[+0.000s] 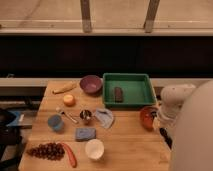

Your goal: Wipe red bowl with brush

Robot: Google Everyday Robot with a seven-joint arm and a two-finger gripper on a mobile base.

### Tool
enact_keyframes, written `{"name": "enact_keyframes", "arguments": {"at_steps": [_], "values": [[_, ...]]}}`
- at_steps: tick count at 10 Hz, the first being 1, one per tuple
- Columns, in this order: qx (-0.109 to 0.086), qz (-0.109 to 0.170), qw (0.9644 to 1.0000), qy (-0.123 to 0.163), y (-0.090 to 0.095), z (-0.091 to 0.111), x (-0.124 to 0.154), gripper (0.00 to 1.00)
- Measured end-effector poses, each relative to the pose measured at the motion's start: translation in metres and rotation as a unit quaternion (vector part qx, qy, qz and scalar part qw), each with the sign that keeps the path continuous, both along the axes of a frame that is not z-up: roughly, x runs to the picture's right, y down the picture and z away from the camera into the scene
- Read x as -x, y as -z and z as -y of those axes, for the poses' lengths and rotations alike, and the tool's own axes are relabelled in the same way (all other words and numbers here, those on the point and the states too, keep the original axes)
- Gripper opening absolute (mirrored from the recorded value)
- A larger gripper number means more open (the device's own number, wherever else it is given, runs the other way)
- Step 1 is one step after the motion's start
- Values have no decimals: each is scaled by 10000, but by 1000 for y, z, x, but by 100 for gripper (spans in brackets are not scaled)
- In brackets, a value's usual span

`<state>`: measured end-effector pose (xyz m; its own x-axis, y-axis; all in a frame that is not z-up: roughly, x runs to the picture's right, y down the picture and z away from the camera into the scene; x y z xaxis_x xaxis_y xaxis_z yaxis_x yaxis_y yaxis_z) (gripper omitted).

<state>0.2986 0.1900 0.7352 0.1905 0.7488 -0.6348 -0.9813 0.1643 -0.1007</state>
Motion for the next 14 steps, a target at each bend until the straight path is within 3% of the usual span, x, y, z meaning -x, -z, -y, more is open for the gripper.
{"name": "enact_keyframes", "arguments": {"at_steps": [3, 6, 8, 10, 14], "values": [[-211, 106, 9997, 117, -5, 20, 11, 0], [-404, 424, 9977, 343, -8, 36, 42, 0], [-468, 628, 9959, 452, -1, 34, 61, 0], [-464, 774, 9947, 483, 11, 20, 70, 0], [-498, 906, 9946, 93, 15, -2, 55, 0]]}}
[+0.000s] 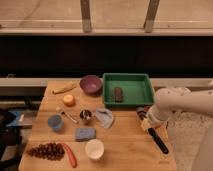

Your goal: Wipe red bowl with brush

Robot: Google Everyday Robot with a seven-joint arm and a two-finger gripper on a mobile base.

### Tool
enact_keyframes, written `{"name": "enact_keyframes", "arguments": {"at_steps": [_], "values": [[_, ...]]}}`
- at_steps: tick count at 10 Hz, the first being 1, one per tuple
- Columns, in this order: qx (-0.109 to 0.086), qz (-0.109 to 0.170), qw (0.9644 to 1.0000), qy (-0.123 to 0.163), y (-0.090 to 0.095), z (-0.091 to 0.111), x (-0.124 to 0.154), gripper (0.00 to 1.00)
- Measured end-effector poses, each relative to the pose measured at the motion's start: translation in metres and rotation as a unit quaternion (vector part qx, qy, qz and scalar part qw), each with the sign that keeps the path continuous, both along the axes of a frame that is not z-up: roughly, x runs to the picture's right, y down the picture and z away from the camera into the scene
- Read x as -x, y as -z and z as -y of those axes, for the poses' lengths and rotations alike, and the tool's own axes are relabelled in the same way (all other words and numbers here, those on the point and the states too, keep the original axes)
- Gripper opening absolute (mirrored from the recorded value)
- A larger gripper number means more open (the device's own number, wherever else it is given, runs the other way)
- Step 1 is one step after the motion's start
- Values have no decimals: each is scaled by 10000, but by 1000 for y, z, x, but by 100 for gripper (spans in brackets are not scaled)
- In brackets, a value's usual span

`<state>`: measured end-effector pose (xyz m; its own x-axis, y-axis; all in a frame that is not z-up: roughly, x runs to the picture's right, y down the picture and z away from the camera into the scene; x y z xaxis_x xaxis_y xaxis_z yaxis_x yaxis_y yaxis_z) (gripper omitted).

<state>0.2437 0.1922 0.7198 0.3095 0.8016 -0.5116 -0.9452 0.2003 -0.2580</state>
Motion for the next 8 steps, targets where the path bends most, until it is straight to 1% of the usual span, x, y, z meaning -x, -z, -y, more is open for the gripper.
{"name": "enact_keyframes", "arguments": {"at_steps": [1, 3, 6, 8], "values": [[-56, 21, 9999, -142, -2, -1, -9, 0], [-201, 84, 9991, -360, -11, 9, -23, 0], [-335, 154, 9977, -567, -23, 23, -43, 0], [-343, 227, 9974, -596, -30, 29, -44, 0]]}}
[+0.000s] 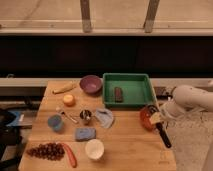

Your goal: Wipe red bowl with brush

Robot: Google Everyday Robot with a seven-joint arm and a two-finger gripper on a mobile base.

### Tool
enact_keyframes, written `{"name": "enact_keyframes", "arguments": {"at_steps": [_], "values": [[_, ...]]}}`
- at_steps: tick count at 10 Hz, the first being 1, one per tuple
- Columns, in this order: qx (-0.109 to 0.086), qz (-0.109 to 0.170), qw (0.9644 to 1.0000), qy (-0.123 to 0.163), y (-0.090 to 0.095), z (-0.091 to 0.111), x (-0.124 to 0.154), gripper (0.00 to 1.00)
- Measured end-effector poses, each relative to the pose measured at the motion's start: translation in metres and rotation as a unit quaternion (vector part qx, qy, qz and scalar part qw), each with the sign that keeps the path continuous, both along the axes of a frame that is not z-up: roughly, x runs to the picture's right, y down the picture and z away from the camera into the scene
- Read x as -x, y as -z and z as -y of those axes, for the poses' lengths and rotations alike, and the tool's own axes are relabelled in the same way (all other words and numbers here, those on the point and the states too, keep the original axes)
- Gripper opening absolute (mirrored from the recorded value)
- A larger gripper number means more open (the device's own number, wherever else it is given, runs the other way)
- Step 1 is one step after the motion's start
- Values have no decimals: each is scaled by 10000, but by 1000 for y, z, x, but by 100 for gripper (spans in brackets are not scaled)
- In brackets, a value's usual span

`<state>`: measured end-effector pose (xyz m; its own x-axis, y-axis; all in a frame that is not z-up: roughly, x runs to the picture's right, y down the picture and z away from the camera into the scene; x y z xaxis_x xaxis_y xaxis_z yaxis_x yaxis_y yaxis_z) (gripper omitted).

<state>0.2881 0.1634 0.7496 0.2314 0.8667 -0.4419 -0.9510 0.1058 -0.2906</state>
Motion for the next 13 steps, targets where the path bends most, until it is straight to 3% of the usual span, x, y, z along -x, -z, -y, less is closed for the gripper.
{"name": "enact_keyframes", "arguments": {"at_steps": [3, 6, 10, 13], "values": [[-12, 156, 9999, 66, -9, 5, 13, 0], [-18, 177, 9997, 165, -3, -3, 34, 0], [121, 2, 9999, -16, 14, -38, 16, 0], [202, -257, 9994, -148, 13, -42, -8, 0]]}}
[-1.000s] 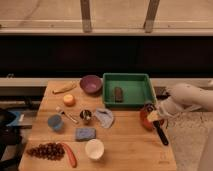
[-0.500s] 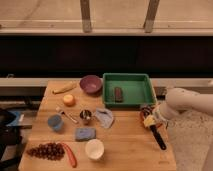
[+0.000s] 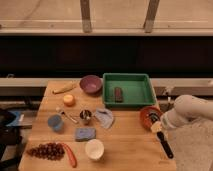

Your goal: Wipe red bowl with brush

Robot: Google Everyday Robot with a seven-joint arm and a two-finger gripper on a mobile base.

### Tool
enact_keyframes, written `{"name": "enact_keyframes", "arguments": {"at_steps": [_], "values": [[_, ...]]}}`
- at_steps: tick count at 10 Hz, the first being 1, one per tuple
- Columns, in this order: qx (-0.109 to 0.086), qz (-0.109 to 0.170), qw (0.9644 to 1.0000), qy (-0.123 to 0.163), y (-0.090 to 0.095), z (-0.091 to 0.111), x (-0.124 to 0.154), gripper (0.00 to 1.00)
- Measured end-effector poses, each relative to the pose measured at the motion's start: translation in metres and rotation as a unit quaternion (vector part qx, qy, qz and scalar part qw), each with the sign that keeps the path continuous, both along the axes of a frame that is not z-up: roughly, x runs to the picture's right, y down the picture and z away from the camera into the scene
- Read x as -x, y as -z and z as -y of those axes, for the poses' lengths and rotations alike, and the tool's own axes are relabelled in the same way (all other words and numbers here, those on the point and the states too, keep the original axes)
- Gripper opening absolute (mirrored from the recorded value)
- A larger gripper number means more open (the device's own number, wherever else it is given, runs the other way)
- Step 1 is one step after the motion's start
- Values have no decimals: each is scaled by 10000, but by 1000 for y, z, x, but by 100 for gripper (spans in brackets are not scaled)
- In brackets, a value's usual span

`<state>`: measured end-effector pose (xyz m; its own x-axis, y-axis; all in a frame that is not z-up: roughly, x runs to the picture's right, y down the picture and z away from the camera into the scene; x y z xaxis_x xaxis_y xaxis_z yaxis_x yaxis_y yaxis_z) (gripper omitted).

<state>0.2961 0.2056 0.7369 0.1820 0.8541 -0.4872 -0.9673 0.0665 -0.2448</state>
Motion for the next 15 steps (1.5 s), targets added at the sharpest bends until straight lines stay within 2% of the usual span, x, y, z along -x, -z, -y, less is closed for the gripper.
{"name": "enact_keyframes", "arguments": {"at_steps": [4, 7, 9, 10, 12, 13, 15], "values": [[-77, -32, 9996, 267, -17, 36, 7, 0], [-308, 222, 9986, 375, -19, 54, 26, 0], [-516, 497, 9969, 332, -12, 54, 34, 0], [-679, 717, 9947, 286, -5, 50, 42, 0], [-835, 937, 9917, 273, 9, 38, 53, 0], [-862, 1012, 9907, 289, 12, 33, 59, 0], [-822, 1004, 9913, 201, 17, 17, 50, 0]]}}
